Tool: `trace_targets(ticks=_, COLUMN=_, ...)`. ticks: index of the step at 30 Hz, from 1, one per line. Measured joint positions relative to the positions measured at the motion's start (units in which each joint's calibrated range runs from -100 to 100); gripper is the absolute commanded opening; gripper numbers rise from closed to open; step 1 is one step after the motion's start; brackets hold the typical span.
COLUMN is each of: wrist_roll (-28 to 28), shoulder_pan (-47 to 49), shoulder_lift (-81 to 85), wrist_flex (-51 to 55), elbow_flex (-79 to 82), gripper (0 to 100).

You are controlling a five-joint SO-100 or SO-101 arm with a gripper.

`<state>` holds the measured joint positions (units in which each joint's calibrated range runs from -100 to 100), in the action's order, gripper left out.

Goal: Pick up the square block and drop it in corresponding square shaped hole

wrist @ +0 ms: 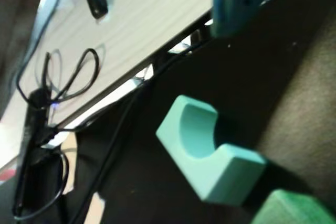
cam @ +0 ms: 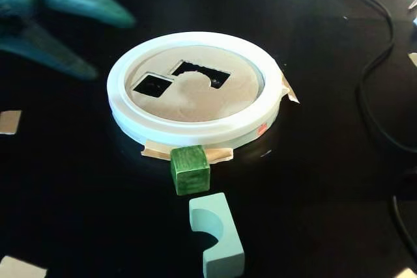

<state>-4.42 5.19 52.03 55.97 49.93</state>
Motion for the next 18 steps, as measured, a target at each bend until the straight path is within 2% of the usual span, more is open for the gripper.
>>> trace_targets(ticks=6, wrist_roll=4.6, shoulder_pan=1.9, shoulder_lift=-25.9, wrist_flex=-0.3, elbow_flex=-14.5, gripper=88)
trace_targets(ticks=18, wrist_roll=10.9, shoulder_pan=2.9, shoulder_lift=-50.4, wrist_flex=-0.3, elbow_flex=-22.7, gripper=86)
